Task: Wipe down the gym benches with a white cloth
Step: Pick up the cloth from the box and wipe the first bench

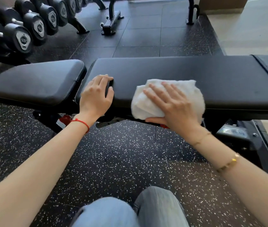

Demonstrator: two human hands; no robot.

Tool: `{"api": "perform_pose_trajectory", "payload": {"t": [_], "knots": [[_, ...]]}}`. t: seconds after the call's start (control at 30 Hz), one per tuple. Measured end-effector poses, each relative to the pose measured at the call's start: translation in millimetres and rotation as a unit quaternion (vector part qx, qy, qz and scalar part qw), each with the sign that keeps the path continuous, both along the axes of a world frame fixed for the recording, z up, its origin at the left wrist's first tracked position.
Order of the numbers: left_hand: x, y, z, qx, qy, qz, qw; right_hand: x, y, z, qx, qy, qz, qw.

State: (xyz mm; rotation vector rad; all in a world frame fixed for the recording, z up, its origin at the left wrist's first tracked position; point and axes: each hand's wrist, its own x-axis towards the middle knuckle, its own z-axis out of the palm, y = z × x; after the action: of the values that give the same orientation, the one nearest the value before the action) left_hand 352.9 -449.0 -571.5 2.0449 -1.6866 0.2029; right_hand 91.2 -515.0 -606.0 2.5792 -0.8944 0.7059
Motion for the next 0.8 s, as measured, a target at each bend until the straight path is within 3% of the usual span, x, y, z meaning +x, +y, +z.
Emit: {"api": "perform_pose_trajectory", "payload": {"t": [0.37,0.57,0.8], "knots": [[-50,-32,11,-0.002,0.057,-0.055,0.997,-11,-2,2,-0.011,0.03,0.013,0.999],[-101,-62,13,0.023,0.063,-0.108,0.992,-120,-16,3,-0.003,-0.006,-0.075,0.997],[-180,-84,12,0.046,0.059,-0.123,0.99,-237,-36,15,0.05,0.033,-0.137,0.989]]}}
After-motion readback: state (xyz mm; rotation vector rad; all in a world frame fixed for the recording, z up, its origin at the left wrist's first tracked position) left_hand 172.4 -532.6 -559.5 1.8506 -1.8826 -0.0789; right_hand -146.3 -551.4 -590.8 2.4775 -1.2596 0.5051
